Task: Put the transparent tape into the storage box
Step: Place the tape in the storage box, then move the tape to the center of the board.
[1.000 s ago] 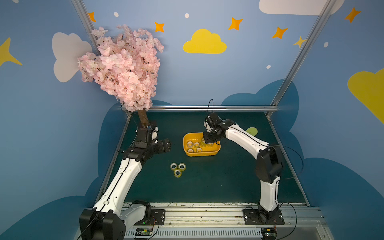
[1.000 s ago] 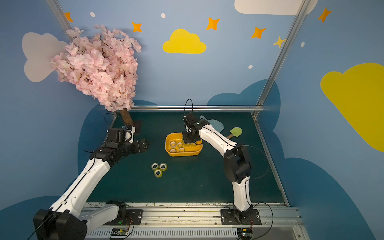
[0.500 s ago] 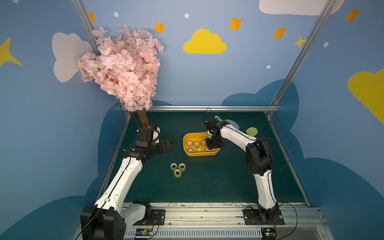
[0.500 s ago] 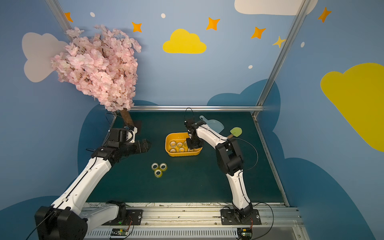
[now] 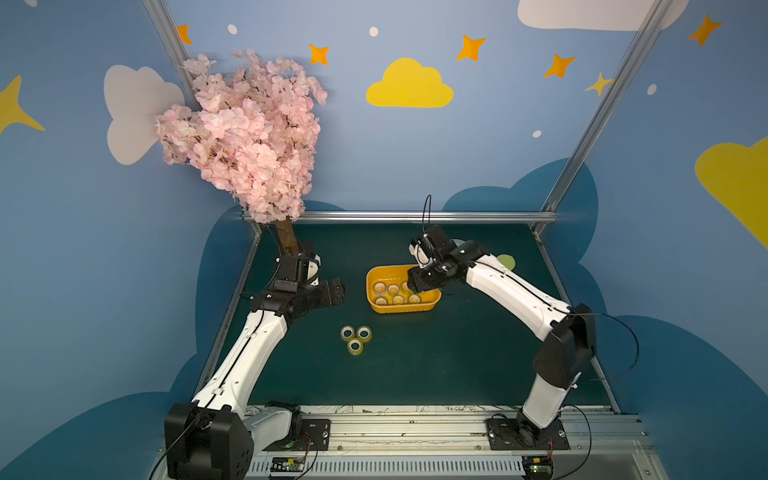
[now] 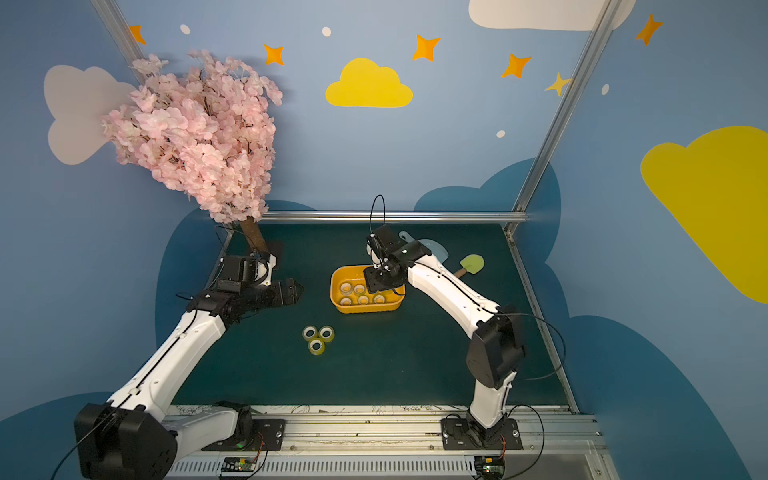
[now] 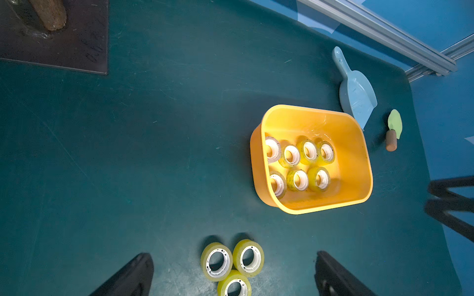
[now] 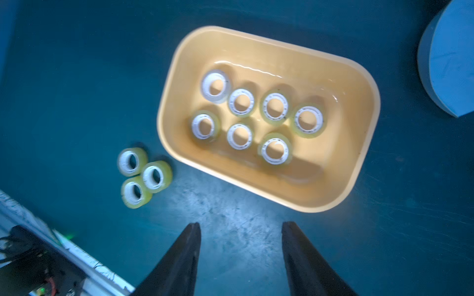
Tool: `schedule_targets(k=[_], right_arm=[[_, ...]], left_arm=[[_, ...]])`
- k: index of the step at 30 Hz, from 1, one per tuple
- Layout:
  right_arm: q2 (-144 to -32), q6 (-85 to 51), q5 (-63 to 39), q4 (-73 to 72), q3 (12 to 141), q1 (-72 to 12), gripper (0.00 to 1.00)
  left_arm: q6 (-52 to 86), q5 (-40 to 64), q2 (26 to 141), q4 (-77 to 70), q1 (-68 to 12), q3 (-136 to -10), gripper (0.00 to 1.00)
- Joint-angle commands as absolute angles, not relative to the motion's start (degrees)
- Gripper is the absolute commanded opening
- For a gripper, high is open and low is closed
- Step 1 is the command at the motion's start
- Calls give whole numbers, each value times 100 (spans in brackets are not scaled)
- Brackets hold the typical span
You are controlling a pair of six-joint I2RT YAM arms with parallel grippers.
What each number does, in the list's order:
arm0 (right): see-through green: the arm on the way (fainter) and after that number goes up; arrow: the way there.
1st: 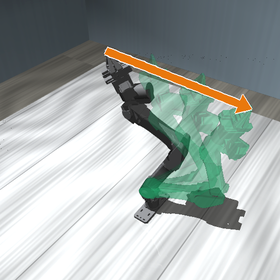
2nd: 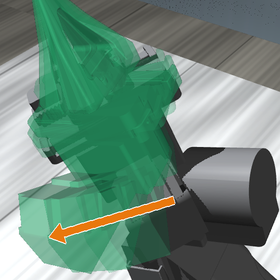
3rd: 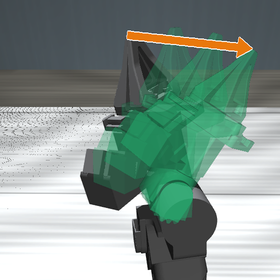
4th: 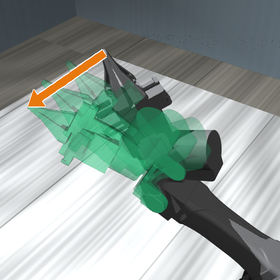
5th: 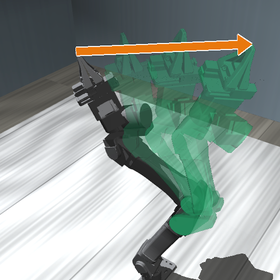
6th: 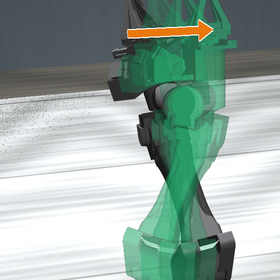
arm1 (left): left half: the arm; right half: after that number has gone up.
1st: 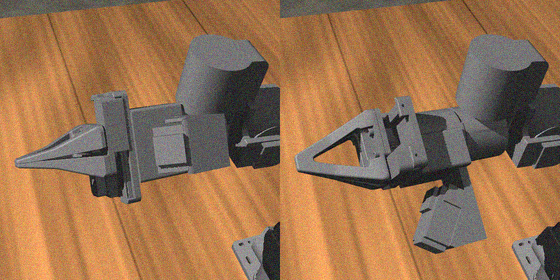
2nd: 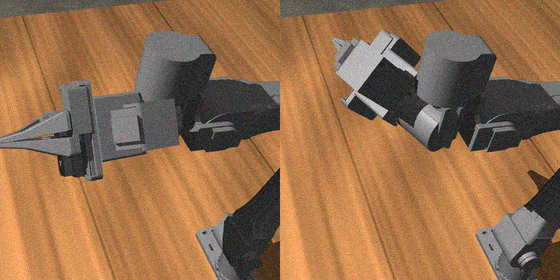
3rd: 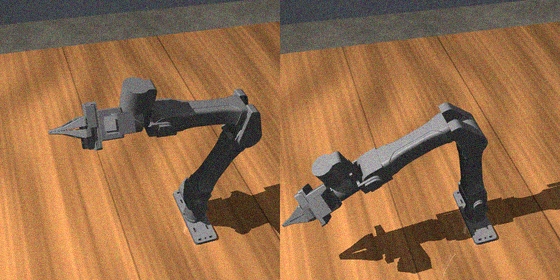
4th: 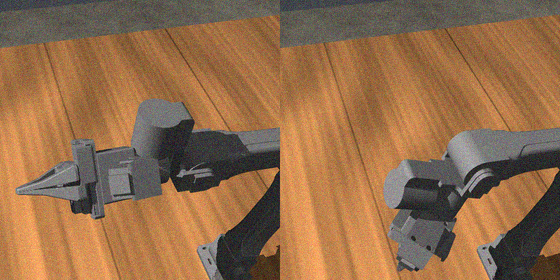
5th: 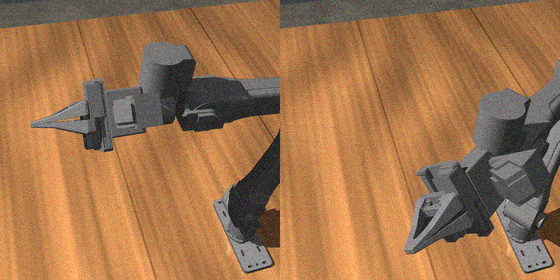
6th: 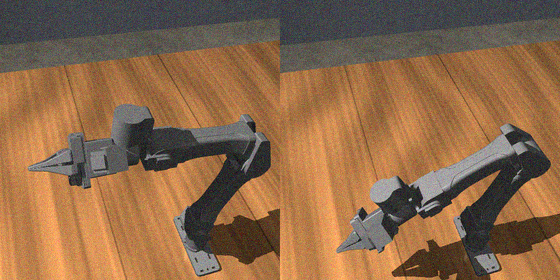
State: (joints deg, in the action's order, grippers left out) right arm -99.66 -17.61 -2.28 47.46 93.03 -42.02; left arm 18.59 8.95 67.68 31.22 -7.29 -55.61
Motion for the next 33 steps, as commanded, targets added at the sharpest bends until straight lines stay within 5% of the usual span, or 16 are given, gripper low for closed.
schedule_targets(k=[1, 9, 33], right_arm=[[-9555, -2036, -736, 3842, 8360, -4427, 55], [-9505, -3217, -1340, 2032, 6821, -5130, 49], [-12067, -3691, -521, 3028, 8819, -6196, 52]], left_arm=[[1829, 842, 6739, 3164, -658, -5704, 100], [1817, 799, 6829, 3226, -485, -5779, 100], [2021, 448, 6848, 3243, -184, -5730, 100]])
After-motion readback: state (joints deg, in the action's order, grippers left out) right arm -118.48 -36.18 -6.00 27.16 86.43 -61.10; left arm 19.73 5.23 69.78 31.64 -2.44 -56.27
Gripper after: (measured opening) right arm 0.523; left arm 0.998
